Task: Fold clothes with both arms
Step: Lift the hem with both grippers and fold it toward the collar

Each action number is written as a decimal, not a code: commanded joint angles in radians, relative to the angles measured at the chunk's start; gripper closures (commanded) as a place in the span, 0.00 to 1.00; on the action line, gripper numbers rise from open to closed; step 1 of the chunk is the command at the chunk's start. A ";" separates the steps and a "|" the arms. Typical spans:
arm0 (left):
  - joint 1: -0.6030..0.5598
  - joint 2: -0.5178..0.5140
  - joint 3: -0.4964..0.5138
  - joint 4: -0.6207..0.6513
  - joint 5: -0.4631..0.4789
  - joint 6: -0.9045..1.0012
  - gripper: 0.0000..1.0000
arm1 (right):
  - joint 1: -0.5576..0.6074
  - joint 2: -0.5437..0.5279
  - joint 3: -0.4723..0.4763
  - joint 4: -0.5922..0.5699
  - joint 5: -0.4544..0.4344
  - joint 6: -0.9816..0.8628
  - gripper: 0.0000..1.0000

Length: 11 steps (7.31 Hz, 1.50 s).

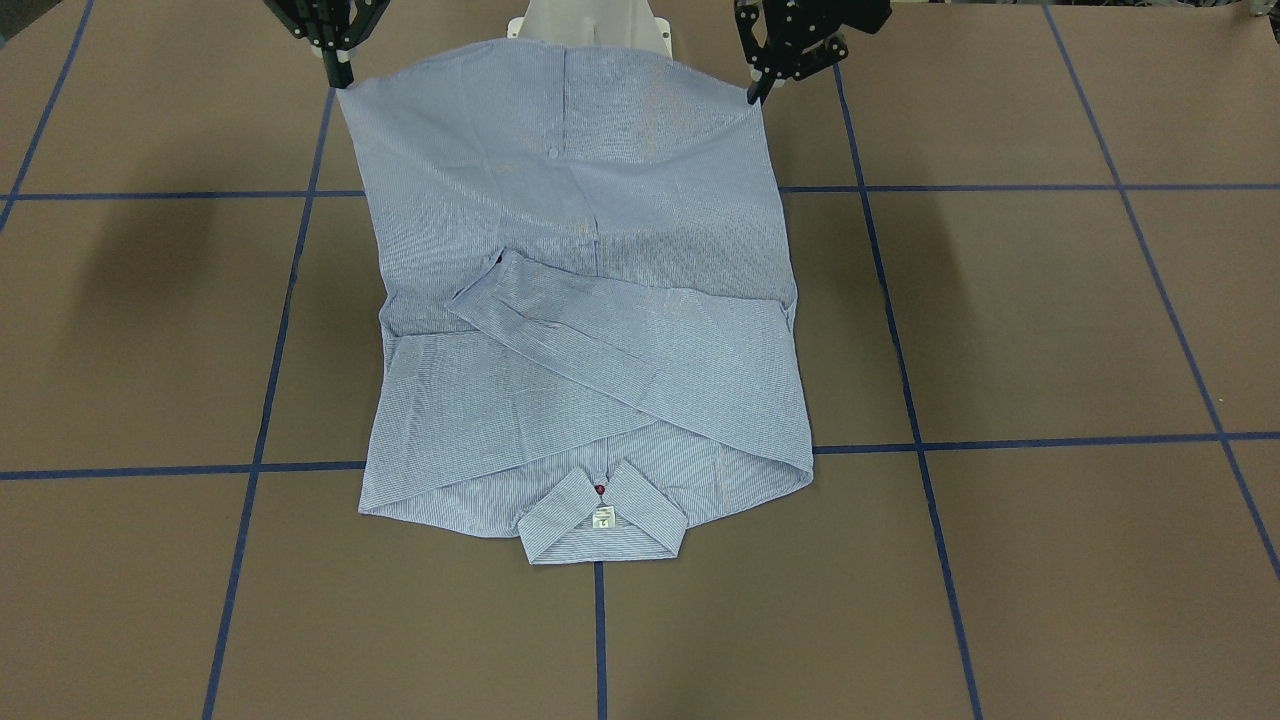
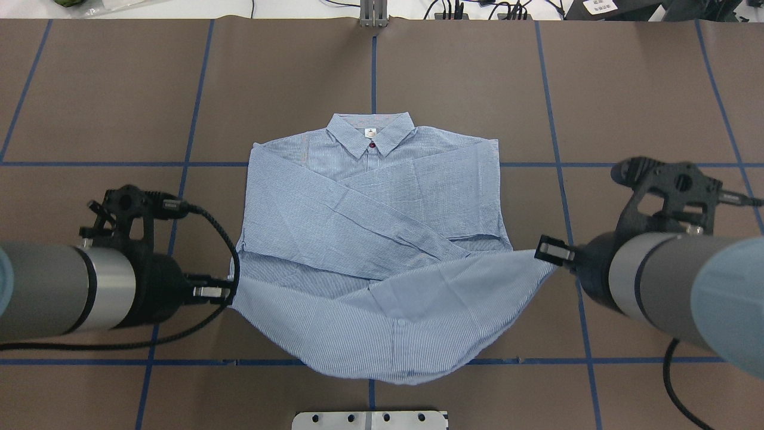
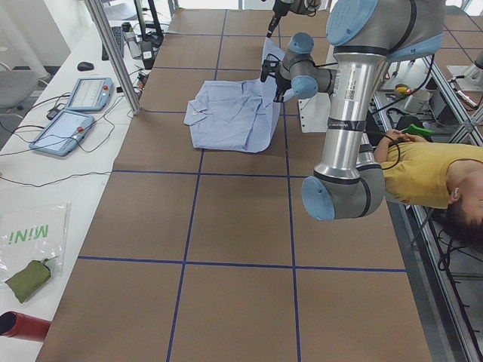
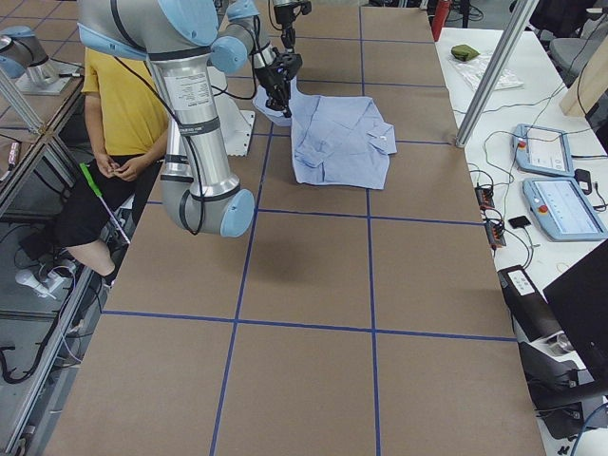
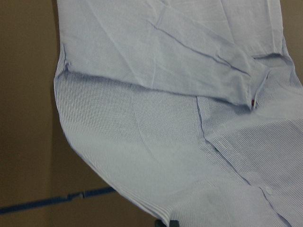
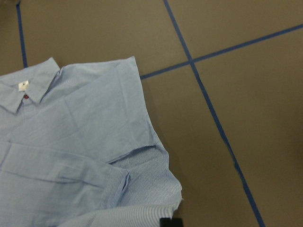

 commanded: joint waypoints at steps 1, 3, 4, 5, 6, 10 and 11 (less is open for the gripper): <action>-0.160 -0.042 0.044 0.003 -0.020 0.132 1.00 | 0.145 0.100 -0.217 0.082 0.046 -0.038 1.00; -0.228 -0.130 0.194 0.000 -0.020 0.167 1.00 | 0.172 0.103 -0.382 0.255 0.033 -0.058 1.00; -0.226 -0.210 0.345 -0.013 0.000 0.168 1.00 | 0.191 0.101 -0.488 0.365 0.029 -0.082 1.00; -0.225 -0.261 0.476 -0.062 0.044 0.168 1.00 | 0.211 0.101 -0.577 0.450 0.029 -0.119 1.00; -0.225 -0.267 0.609 -0.199 0.060 0.169 1.00 | 0.237 0.101 -0.646 0.513 0.030 -0.162 1.00; -0.286 -0.298 0.788 -0.340 0.057 0.304 1.00 | 0.318 0.101 -0.870 0.712 0.055 -0.237 1.00; -0.285 -0.315 0.828 -0.349 0.055 0.309 1.00 | 0.318 0.103 -0.939 0.784 0.055 -0.237 1.00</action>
